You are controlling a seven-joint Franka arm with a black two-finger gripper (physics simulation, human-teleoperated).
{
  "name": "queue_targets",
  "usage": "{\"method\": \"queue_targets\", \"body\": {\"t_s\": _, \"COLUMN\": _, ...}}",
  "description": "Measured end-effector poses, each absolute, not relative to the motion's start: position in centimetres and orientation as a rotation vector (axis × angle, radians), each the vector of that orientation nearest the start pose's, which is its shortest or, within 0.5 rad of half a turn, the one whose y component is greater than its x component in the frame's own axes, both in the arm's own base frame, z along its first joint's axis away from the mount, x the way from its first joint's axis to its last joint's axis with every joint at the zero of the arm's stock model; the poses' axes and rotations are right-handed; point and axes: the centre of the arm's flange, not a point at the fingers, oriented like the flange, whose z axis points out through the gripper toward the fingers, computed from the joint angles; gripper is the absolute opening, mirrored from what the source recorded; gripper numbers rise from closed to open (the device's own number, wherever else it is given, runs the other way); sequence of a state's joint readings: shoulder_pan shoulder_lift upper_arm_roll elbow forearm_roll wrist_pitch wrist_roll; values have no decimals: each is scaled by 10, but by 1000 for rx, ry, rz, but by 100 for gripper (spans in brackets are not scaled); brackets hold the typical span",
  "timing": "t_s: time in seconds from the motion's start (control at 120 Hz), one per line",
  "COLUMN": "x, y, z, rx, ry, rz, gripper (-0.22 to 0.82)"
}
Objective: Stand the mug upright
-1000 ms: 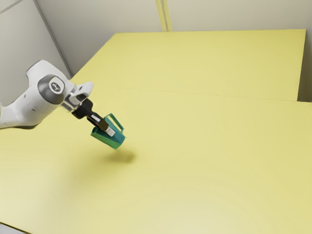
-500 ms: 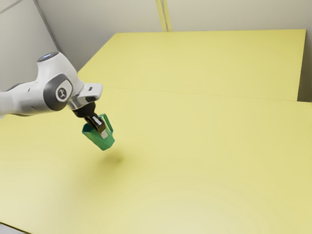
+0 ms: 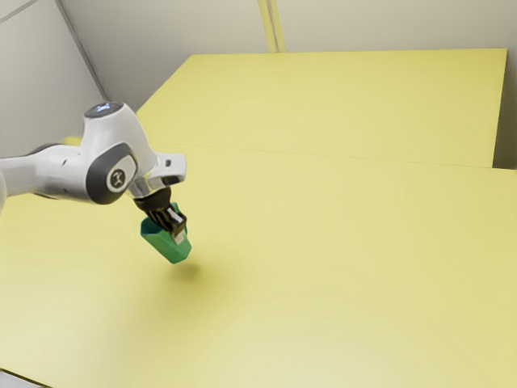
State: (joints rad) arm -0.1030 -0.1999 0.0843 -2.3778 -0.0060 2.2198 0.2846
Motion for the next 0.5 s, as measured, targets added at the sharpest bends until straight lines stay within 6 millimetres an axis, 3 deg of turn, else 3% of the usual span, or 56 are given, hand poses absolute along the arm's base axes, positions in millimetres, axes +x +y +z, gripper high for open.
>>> {"method": "queue_targets", "body": {"t_s": 0.5, "x": 467, "y": -22, "z": 373, "rx": -3108, "ry": 278, "rz": -128, "gripper": -18}}
